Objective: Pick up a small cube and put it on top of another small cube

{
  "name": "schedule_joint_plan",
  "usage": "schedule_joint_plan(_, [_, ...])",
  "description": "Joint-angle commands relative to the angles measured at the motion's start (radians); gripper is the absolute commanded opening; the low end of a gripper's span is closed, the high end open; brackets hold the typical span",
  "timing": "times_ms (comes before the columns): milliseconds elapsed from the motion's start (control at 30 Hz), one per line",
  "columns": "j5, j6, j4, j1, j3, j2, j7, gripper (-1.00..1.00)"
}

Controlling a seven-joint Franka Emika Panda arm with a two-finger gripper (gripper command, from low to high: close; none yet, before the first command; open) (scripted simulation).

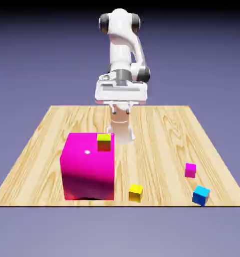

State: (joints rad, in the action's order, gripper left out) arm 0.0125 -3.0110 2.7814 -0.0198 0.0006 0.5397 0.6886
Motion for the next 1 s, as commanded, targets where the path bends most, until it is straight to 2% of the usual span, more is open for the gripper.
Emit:
schedule_joint_plan(0, [0.010,0.022,-0.024,-0.006,0.000,-0.025,-0.044,0.00])
schedule_joint_plan(967, [0.312,0.646,-0.712,-0.193,0.014,-0.754,-1.305,0.00])
